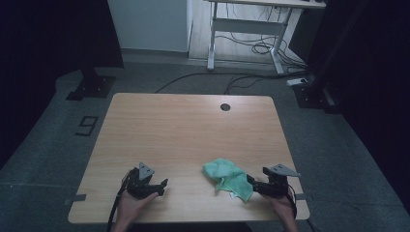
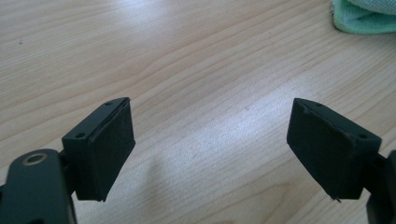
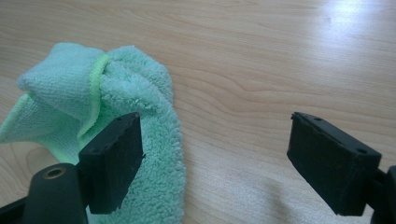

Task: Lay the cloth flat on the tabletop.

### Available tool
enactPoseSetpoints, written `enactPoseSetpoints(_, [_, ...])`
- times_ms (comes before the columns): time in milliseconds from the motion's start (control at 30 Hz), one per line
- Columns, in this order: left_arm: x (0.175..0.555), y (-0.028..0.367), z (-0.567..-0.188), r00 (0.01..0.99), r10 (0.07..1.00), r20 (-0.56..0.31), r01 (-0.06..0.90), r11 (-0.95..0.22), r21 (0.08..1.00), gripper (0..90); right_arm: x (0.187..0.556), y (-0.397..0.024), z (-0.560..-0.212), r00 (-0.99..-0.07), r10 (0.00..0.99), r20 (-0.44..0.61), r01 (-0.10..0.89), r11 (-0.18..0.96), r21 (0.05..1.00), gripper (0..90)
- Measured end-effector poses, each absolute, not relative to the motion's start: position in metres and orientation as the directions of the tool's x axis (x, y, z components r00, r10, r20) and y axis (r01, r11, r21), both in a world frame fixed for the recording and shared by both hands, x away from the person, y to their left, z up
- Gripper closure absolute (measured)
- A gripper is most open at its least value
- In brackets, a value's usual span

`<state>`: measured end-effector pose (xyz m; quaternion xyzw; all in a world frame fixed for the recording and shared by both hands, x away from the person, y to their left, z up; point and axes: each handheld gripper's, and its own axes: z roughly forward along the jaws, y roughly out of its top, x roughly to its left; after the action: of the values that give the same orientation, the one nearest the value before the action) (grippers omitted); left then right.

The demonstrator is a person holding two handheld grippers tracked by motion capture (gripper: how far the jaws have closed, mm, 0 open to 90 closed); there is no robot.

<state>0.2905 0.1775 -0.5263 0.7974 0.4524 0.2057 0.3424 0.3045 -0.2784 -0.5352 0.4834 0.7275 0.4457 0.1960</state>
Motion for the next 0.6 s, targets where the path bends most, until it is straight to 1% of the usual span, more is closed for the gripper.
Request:
enactPoseSetpoints(133, [0.288, 0.176, -0.529, 0.507, 0.861, 0.031, 0.589, -0.373, 0.717, 16.3, 0.304, -0.278, -0.535, -0.461, 0.875, 0.147, 0.527, 0.137, 0.839, 18.2])
enactPoseSetpoints(233, [0.284, 0.174, -0.526, 0.513, 0.858, 0.018, 0.59, -0.367, 0.719, 17.4, 0.304, -0.278, -0.535, -0.464, 0.874, 0.144, 0.527, 0.142, 0.838, 18.2])
enactPoseSetpoints(367, [0.275, 0.17, -0.516, 0.53, 0.848, 0.036, 0.564, -0.384, 0.731, 17.8, 0.302, -0.275, -0.53, -0.468, 0.872, 0.142, 0.52, 0.142, 0.842, 18.2])
enactPoseSetpoints(600, [0.268, 0.173, -0.506, 0.517, 0.855, 0.04, 0.551, -0.368, 0.749, 18.0, 0.299, -0.267, -0.517, -0.486, 0.864, 0.128, 0.487, 0.146, 0.861, 18.0])
